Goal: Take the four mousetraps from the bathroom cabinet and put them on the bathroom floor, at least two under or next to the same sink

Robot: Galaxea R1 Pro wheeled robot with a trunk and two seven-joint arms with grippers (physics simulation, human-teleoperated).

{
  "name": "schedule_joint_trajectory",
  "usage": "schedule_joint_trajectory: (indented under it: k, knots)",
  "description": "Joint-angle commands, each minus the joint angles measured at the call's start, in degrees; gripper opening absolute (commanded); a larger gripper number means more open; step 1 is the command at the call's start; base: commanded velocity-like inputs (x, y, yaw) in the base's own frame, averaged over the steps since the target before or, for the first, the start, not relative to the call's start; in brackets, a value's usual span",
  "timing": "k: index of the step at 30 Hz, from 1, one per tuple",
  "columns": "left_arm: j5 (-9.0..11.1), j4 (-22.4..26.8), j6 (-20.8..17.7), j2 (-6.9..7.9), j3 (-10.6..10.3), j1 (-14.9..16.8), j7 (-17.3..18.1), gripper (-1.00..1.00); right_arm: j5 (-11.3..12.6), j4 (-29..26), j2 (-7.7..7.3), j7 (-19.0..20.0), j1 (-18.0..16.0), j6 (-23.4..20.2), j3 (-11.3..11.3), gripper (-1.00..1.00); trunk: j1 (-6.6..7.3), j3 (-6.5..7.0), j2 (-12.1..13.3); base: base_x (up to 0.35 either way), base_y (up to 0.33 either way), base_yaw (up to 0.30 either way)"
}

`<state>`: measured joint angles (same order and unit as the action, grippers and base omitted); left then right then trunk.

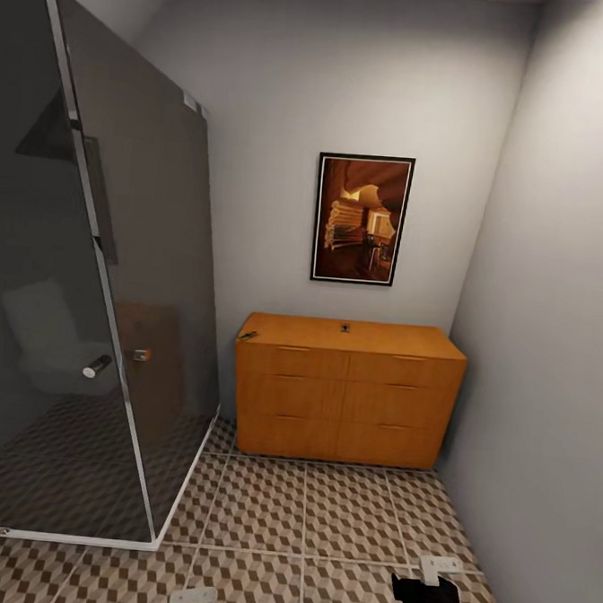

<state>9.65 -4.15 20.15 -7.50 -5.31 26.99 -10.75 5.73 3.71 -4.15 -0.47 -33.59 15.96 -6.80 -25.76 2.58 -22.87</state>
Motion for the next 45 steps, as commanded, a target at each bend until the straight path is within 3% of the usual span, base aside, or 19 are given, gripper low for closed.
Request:
schedule_joint_trajectory:
  k: [1, 14, 45]
  knots:
    - [0.51, -0.24, 0.38, -0.02, -0.49, 0.08, -0.06, 1.00, 0.58, 0.24, 0.02, 0.01, -0.08, 0.38, -0.50, 1.00, -0.03, -0.03, -0.05, 0.000, 0.000, 0.000]
    - [0.46, -0.24, 0.37, 0.34, -0.49, 0.08, 0.10, 1.00, 0.55, 0.24, 0.02, 0.01, -0.08, 0.38, -0.50, 1.00, -0.03, -0.03, -0.05, 0.011, 0.000, 0.000]
    - [0.29, -0.24, 0.24, 0.55, -0.49, 0.08, 0.03, 1.00, 0.60, 0.24, 0.02, 0.02, -0.08, 0.38, -0.50, 1.00, -0.03, -0.03, -0.05, 0.318, -0.002, 0.000]
